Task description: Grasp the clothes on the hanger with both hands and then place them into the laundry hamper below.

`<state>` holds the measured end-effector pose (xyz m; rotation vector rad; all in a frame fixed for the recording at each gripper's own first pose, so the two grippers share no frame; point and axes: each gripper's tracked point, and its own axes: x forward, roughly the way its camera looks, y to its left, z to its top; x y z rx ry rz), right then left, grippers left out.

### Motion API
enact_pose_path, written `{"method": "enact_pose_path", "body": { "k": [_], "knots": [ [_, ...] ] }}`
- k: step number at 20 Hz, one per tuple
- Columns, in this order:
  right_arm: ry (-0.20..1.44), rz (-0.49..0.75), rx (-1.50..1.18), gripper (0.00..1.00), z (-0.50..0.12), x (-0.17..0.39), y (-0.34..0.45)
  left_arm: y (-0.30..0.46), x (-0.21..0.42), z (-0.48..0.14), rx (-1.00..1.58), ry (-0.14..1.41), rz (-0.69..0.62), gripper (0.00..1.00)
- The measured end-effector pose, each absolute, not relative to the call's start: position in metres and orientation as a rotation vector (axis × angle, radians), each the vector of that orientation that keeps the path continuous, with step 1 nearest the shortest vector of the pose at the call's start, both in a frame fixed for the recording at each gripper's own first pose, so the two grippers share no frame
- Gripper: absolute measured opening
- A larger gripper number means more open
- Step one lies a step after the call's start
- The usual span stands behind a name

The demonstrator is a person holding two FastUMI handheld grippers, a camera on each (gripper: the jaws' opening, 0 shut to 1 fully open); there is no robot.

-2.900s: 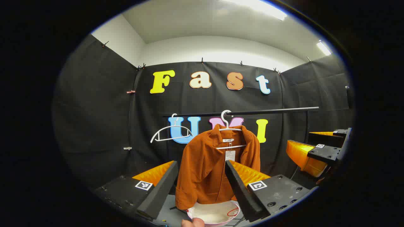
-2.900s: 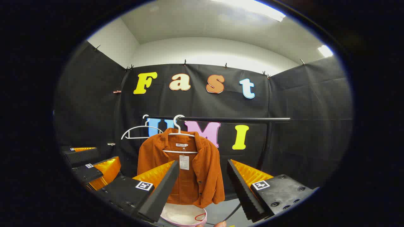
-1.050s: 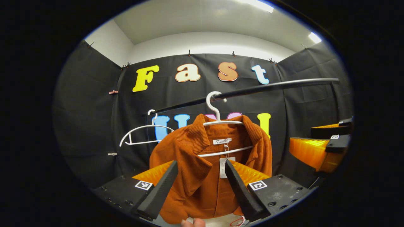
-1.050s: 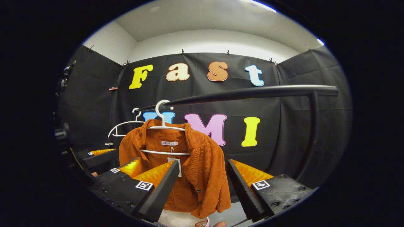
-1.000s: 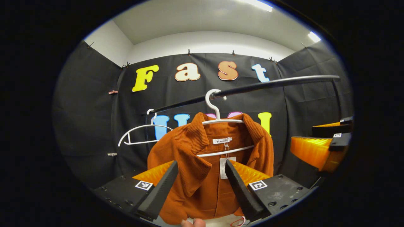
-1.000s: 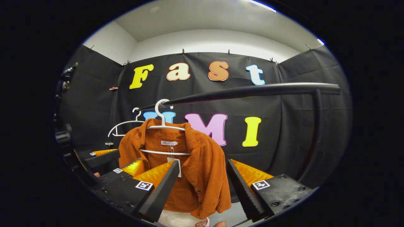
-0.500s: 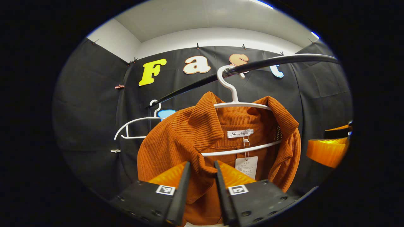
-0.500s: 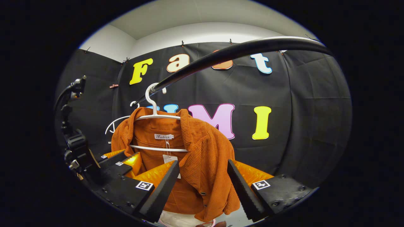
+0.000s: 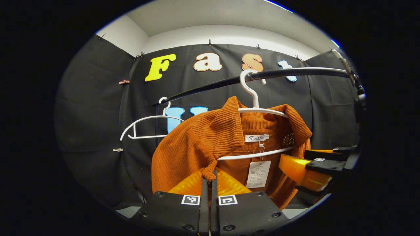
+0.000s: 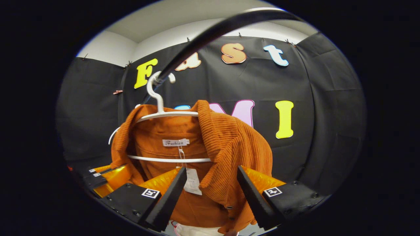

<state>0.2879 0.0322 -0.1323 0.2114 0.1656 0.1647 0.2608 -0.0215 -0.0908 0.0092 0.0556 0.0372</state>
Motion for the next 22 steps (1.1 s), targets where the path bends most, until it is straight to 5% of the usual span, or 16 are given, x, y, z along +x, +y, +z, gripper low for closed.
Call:
{"method": "enact_pose_path", "body": {
  "k": [2, 5, 12, 22],
  "knots": [
    [0.213, 0.161, 0.287, 0.79, -0.145, 0.301, 0.034, -0.022, 0.262, -0.089, 0.014, 0.056, 0.028, 0.05],
    [0.25, 0.172, 0.357, 0.11, -0.154, 0.302, 0.028, -0.025, 0.259, -0.089, 0.022, 0.06, 0.021, 0.05],
    [0.454, 0.487, 0.338, 0.05, -0.166, 0.268, 0.061, -0.016, 0.261, -0.081, -0.005, 0.15, -0.004, 0.05],
    [0.612, 0.537, 0.378, 0.05, -0.178, 0.265, 0.044, 0.005, 0.266, -0.077, -0.017, 0.222, -0.019, 0.05]
  ]
}}
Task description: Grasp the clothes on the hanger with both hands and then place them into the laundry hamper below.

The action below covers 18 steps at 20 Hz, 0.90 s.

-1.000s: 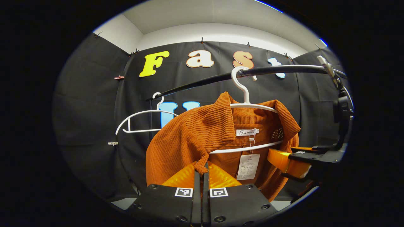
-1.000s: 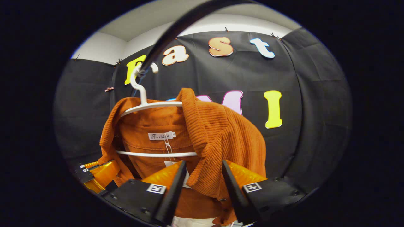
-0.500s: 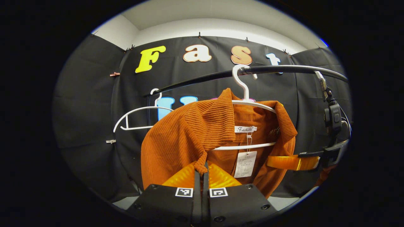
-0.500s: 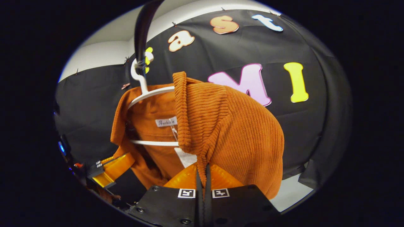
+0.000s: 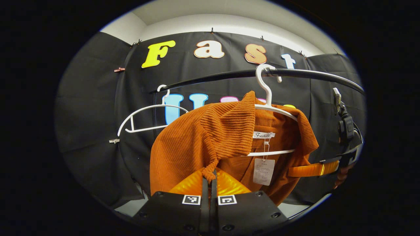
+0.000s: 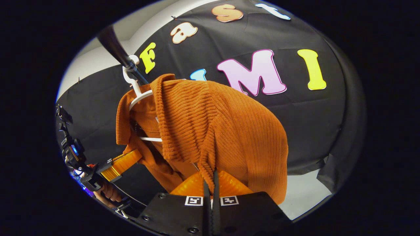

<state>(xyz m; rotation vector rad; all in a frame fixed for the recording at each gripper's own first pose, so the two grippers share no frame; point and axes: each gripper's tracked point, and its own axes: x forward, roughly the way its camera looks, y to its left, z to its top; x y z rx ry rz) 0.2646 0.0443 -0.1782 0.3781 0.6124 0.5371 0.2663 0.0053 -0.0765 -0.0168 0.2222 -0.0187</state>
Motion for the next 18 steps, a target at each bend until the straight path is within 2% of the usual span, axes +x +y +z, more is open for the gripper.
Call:
{"method": "enact_pose_path", "body": {
  "k": [3, 6, 14, 15, 16, 17, 18],
  "knots": [
    [0.673, 0.542, 0.395, 0.05, -0.172, 0.269, 0.039, 0.012, 0.265, -0.067, 0.002, 0.229, -0.021, 0.05],
    [0.678, 0.495, 0.423, 0.05, -0.162, 0.278, 0.01, 0.027, 0.27, -0.046, -0.005, 0.216, -0.012, 0.05],
    [0.355, 0.274, 0.437, 0.05, -0.09, 0.333, -0.073, 0.081, 0.278, 0.006, 0.048, 0.114, 0.075, 0.05],
    [0.321, 0.247, 0.427, 0.09, -0.085, 0.339, -0.077, 0.086, 0.282, 0.011, 0.05, 0.106, 0.084, 0.05],
    [0.282, 0.222, 0.423, 0.09, -0.079, 0.346, -0.082, 0.089, 0.287, 0.013, 0.055, 0.106, 0.086, 0.05],
    [0.249, 0.195, 0.422, 0.05, -0.075, 0.352, -0.086, 0.091, 0.289, 0.015, 0.065, 0.104, 0.089, 0.07],
    [0.219, 0.176, 0.427, 0.05, -0.071, 0.357, -0.09, 0.094, 0.293, 0.015, 0.073, 0.107, 0.091, 0.05]
  ]
}}
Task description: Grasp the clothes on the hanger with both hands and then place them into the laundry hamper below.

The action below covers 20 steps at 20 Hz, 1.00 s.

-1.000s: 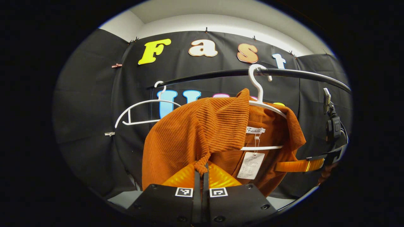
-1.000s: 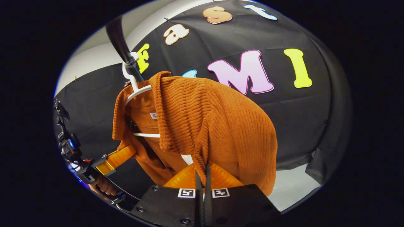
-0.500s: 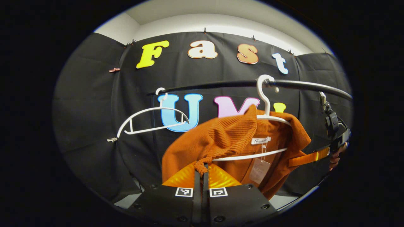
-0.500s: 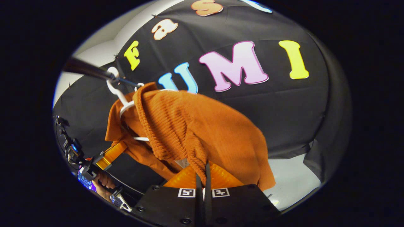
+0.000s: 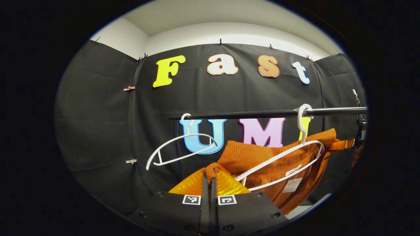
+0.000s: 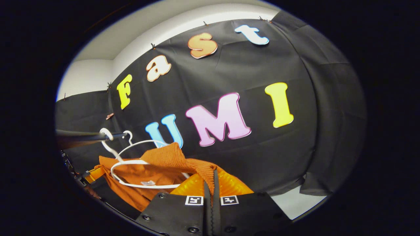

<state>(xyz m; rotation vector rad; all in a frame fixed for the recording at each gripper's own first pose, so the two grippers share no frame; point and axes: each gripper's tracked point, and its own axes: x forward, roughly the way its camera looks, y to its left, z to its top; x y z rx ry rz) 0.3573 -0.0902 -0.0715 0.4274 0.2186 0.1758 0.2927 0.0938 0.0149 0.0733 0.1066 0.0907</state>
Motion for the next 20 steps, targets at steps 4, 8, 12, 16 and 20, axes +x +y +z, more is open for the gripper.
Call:
{"method": "enact_pose_path", "body": {
  "k": [4, 8, 12, 16, 20],
  "knots": [
    [0.269, 0.118, 0.412, 0.05, -0.108, 0.383, -0.092, 0.106, 0.306, -0.004, 0.076, 0.146, 0.107, 0.04],
    [0.351, 0.119, 0.396, 0.04, -0.156, 0.381, -0.083, 0.115, 0.309, -0.046, 0.049, 0.219, 0.112, 0.05],
    [0.422, 0.136, 0.443, 0.05, -0.194, 0.36, -0.07, 0.121, 0.301, -0.093, 0.009, 0.287, 0.118, 0.05],
    [0.468, 0.2, 0.456, 0.05, -0.216, 0.334, -0.041, 0.114, 0.282, -0.133, -0.028, 0.349, 0.116, 0.05],
    [0.483, 0.272, 0.49, 0.05, -0.219, 0.305, -0.007, 0.1, 0.268, -0.149, -0.052, 0.359, 0.102, 0.05]
  ]
}}
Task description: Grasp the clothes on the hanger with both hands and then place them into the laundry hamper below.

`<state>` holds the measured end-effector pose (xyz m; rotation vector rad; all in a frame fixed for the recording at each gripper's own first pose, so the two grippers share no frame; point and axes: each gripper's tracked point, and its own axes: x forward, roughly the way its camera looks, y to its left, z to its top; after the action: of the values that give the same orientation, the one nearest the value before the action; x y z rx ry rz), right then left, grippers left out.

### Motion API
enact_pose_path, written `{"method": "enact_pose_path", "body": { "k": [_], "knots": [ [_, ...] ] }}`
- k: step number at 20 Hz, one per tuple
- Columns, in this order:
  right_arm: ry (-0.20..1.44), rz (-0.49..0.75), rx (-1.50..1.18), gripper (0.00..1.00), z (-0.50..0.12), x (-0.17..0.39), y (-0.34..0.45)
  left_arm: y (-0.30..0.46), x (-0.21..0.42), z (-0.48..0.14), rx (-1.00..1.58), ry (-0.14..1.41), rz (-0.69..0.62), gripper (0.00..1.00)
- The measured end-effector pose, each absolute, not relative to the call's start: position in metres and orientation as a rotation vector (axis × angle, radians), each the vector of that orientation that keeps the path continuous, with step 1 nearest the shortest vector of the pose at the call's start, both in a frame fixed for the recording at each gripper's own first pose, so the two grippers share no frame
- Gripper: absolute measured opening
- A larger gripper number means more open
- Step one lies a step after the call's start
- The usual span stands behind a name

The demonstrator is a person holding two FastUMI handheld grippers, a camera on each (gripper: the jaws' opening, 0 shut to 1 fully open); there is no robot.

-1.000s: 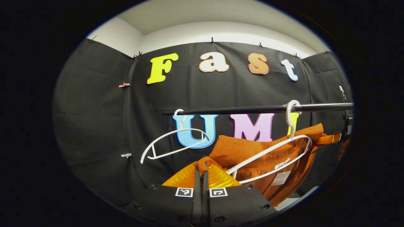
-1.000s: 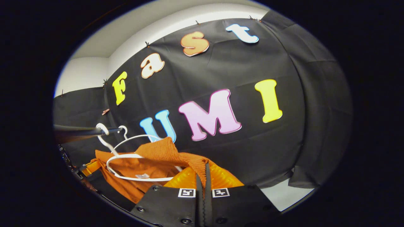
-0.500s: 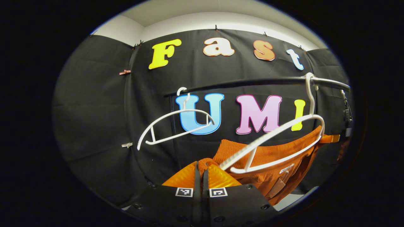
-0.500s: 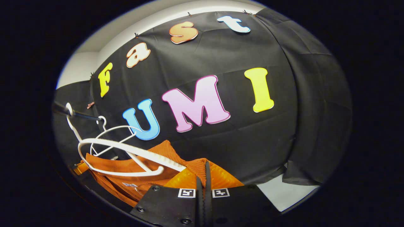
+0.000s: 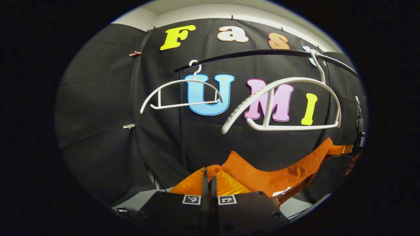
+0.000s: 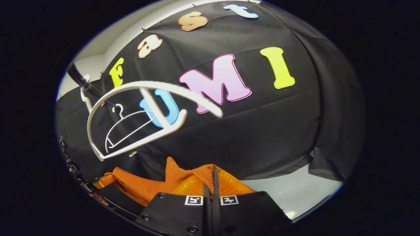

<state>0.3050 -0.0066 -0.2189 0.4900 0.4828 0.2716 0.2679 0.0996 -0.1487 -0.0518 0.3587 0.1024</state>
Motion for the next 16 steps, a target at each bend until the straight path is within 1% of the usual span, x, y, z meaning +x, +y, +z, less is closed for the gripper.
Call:
{"method": "enact_pose_path", "body": {
  "k": [8, 13, 16],
  "knots": [
    [0.537, 0.375, 0.56, 0.05, -0.231, 0.247, 0.047, 0.047, 0.243, -0.176, -0.118, 0.39, -0.013, 0.04],
    [0.489, 0.493, 0.607, 0.05, -0.197, 0.224, 0.093, 0.002, 0.24, -0.16, -0.15, 0.355, -0.114, 0.05],
    [0.448, 0.532, 0.623, 0.05, -0.171, 0.22, 0.105, -0.015, 0.239, -0.136, -0.162, 0.313, -0.158, 0.05]
  ]
}}
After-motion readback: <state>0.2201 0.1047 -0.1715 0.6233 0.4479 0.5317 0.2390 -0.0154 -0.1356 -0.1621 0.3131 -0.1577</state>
